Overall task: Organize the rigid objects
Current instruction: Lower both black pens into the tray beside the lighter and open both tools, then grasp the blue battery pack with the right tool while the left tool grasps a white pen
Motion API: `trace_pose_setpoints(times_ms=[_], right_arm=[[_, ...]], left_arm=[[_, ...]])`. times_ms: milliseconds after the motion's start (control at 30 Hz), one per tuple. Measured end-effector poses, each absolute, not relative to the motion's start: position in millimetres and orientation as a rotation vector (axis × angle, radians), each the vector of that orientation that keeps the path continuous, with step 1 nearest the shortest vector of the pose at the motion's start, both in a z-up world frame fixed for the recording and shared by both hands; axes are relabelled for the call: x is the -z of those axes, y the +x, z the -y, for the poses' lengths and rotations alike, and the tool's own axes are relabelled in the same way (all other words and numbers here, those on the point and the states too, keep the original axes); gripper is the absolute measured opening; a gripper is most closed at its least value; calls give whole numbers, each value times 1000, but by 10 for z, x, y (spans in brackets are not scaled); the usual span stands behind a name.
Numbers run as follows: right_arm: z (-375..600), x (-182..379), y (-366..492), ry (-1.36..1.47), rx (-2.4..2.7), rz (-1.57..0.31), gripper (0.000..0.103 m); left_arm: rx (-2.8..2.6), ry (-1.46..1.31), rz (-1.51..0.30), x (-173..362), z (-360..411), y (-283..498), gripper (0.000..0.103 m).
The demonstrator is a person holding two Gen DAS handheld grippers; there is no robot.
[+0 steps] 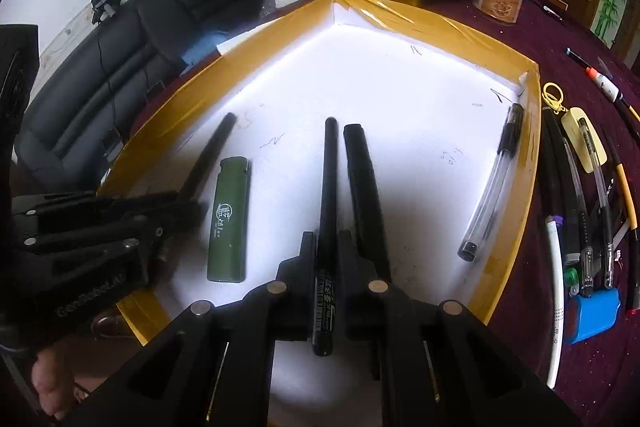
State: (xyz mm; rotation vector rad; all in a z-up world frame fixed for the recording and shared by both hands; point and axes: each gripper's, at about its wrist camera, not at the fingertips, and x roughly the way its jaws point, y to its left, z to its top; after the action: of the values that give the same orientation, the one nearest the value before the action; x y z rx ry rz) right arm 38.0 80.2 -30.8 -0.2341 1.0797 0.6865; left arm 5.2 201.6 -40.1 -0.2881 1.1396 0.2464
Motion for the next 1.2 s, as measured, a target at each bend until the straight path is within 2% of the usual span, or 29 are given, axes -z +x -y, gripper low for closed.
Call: trace_pose_setpoints(times_ms=[33, 100, 133, 200, 267, 533, 867, 1033, 1200], right_arm=[[-790, 304, 374, -234, -681, -1081, 10], [-762, 278, 355, -223, -682, -1080, 11], [-736, 250, 341, -211, -685, -1076, 14], [-673, 166, 291, -181, -709, -1053, 23], [-559, 37, 226, -153, -736, -1008, 33], [153, -266, 157, -13, -733, -928, 43], [1139, -11, 342, 127, -631, -1006, 44], [1361, 95, 448, 125, -625, -1037, 44], [1467, 221, 501, 164, -612, -1055, 44]], left_arm=[[-236, -296, -1131, 399, -2009, 39, 30], [-236, -283, -1117, 378, -1978, 2, 34], [-250, -276, -1106, 354, -1954, -33, 44], [-247, -288, -1087, 303, -1928, -93, 52], [-244, -323, -1056, 215, -1900, -160, 52], [-174, -322, -916, -222, -1261, -297, 52], [6, -228, -993, -146, -249, -64, 52], [22, -222, -1026, -75, -138, 20, 52], [22, -328, -1021, -25, -295, -3, 52]])
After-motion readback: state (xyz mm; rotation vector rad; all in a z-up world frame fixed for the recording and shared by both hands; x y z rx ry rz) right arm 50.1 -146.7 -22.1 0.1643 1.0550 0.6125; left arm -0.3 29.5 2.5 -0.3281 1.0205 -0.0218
